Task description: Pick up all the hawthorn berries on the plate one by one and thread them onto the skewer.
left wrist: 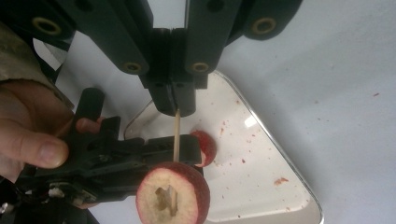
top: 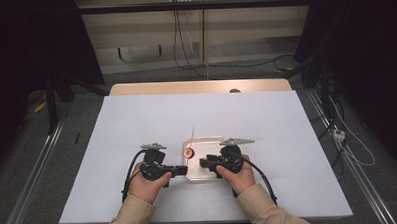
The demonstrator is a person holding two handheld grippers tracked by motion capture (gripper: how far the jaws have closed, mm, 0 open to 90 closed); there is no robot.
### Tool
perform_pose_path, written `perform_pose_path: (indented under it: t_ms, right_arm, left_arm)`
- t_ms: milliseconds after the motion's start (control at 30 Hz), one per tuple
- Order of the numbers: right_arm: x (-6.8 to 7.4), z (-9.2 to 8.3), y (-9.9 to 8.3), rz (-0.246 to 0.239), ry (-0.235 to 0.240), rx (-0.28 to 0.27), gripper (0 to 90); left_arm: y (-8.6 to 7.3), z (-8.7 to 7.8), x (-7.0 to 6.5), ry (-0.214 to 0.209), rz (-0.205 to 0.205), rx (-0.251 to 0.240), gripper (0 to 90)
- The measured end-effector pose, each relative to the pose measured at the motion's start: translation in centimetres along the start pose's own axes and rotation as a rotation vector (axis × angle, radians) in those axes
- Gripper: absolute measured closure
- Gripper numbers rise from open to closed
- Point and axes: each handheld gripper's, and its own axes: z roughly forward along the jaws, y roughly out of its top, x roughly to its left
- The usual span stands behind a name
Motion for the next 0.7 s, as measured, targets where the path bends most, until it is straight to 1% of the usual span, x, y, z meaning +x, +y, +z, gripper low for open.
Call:
perform_pose_path:
  t_ms: [67,133,200,233,267,333,400,467,500,567,600,633,700]
  right_arm:
    - [0.0,-0.3,0.2,0.009,0.008,-0.024,60.9]
    - [-0.1,-0.9,0.6,0.042,0.017,-0.060,60.9]
    - [-0.4,-1.6,1.0,0.064,0.018,-0.101,60.8]
    - [-0.7,-2.0,1.3,0.074,0.021,-0.119,60.9]
    - [-0.9,-2.4,1.6,0.084,0.019,-0.139,60.9]
    - [-1.3,-3.2,2.1,0.094,0.013,-0.174,60.9]
    - [-1.5,-4.0,2.6,0.091,0.013,-0.207,60.8]
    - [-1.5,-4.2,2.8,0.068,-0.001,-0.191,60.8]
    - [-1.4,-4.0,2.7,0.048,-0.021,-0.175,60.8]
    - [-1.3,-3.5,2.2,0.001,-0.043,-0.137,60.9]
    - [-1.3,-3.1,2.0,-0.012,-0.049,-0.117,60.9]
    - [-1.4,-2.8,1.7,-0.020,-0.056,-0.101,60.8]
    - [-1.6,-2.4,1.3,-0.028,-0.069,-0.088,60.8]
  left_arm:
    - [-0.1,0.1,-0.1,0.000,0.002,0.017,90.0]
    - [-0.1,0.2,-0.1,-0.009,0.007,0.028,90.0]
    - [-0.2,0.3,-0.3,-0.009,0.007,0.043,90.0]
    - [-0.2,0.4,-0.4,-0.024,0.010,0.054,90.0]
    - [-0.3,0.5,-0.5,-0.020,0.014,0.057,90.0]
    - [-0.3,0.7,-0.7,-0.032,0.024,0.082,90.0]
    - [-0.4,1.0,-1.1,-0.032,0.032,0.094,90.0]
    - [-0.4,1.1,-1.2,-0.029,0.035,0.098,90.0]
    - [-0.4,1.1,-1.1,-0.034,0.034,0.106,90.0]
    - [-0.5,1.1,-1.0,-0.024,0.027,0.099,90.0]
    - [-0.5,1.0,-0.9,-0.027,0.027,0.103,90.0]
    - [-0.5,1.0,-0.8,-0.023,0.026,0.100,90.0]
    - [-0.5,1.0,-0.8,-0.023,0.028,0.100,90.0]
